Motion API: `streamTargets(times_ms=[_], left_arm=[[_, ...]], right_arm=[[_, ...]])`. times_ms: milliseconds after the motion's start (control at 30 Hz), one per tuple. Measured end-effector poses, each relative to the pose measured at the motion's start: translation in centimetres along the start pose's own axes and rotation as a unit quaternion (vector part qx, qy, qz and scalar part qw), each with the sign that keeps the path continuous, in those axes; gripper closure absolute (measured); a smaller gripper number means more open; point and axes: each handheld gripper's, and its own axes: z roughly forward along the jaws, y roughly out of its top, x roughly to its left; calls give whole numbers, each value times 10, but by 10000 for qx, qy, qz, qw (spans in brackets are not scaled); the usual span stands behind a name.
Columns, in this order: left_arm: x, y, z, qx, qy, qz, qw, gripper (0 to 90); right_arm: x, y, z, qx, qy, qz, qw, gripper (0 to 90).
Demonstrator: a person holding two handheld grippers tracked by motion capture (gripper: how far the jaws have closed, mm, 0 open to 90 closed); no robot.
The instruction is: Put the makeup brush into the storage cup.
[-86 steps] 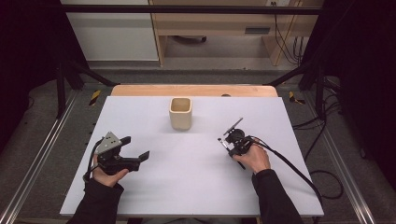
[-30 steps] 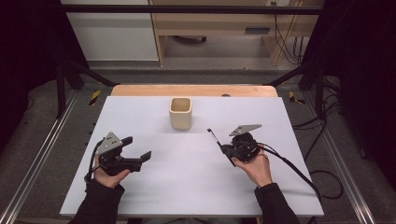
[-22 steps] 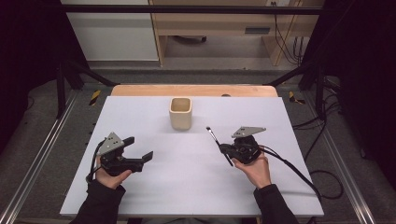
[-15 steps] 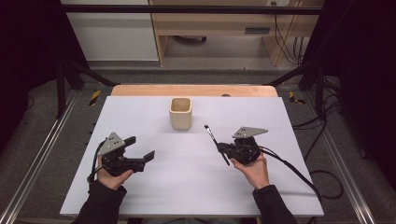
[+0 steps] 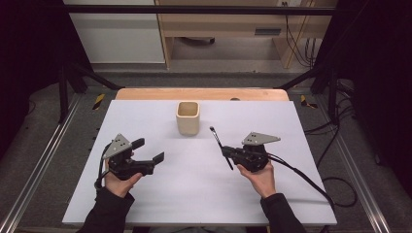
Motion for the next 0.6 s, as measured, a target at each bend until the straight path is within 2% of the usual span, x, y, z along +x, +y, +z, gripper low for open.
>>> streamTargets(times_ms=[300,600], left_arm=[[-11,12,11,-69,-129,63,9999,73],[-22,24,23,-180,-237,71,9995,74]], right_arm=[[2,2,-3,-261,99,33,9996,843],[4,3,-1,-342,187,15,9992,843]])
